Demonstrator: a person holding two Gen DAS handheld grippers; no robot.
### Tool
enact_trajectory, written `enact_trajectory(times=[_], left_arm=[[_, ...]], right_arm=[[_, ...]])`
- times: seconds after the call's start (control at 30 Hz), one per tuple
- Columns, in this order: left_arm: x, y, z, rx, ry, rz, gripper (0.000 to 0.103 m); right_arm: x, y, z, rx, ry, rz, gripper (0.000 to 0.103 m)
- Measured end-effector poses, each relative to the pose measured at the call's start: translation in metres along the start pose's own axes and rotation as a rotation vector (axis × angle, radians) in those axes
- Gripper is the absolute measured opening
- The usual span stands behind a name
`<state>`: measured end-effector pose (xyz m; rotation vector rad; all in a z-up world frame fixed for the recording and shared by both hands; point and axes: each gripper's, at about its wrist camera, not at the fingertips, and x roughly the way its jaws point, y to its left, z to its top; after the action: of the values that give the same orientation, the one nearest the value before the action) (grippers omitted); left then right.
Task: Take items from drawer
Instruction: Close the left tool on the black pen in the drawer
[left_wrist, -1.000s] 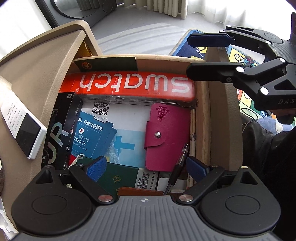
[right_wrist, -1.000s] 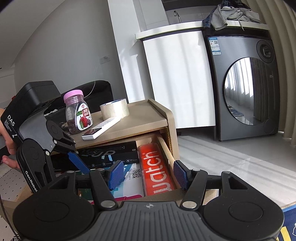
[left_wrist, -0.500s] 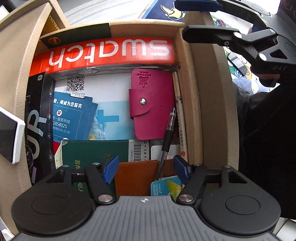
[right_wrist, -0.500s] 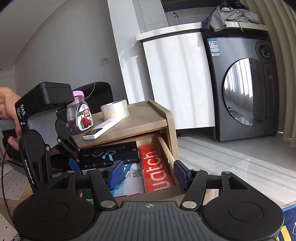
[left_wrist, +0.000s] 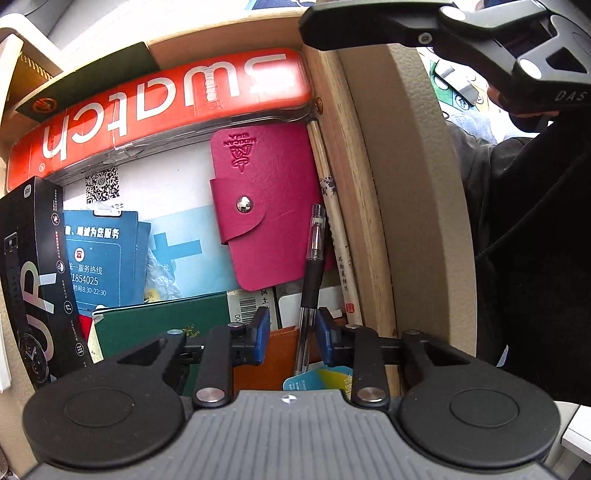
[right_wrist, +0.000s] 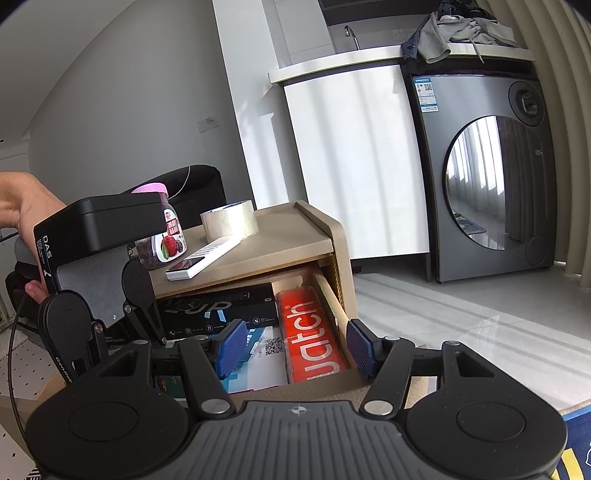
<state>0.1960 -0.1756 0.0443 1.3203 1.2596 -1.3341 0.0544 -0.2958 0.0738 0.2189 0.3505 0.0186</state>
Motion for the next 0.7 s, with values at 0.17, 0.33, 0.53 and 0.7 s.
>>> enact_trajectory(times=[0.17,0.33,0.53,0.7], left_arm=[[0.004,-0.015,0.005,0.001,0.008,0.071,0.010],[-0.003,-0.020,-0.002,-0.032,-0.017,0.102,0.010],[-0.027,-0.031,-0.019,-0.065,-0.082,0.138,0.010],[-0.056,-0.030,-0.037,-0.144,-0.187,0.208,0.010]], right_arm=[[0.000,0.001,-0.001,-0.006,-0.004,-0.003,0.064],[0.000,0.002,-0.001,-0.005,-0.008,-0.005,0.066],[0.000,0.001,-0.001,-0.002,-0.007,-0.001,0.066],[-0.001,-0.001,0.000,0.012,-0.008,-0.009,0.066]])
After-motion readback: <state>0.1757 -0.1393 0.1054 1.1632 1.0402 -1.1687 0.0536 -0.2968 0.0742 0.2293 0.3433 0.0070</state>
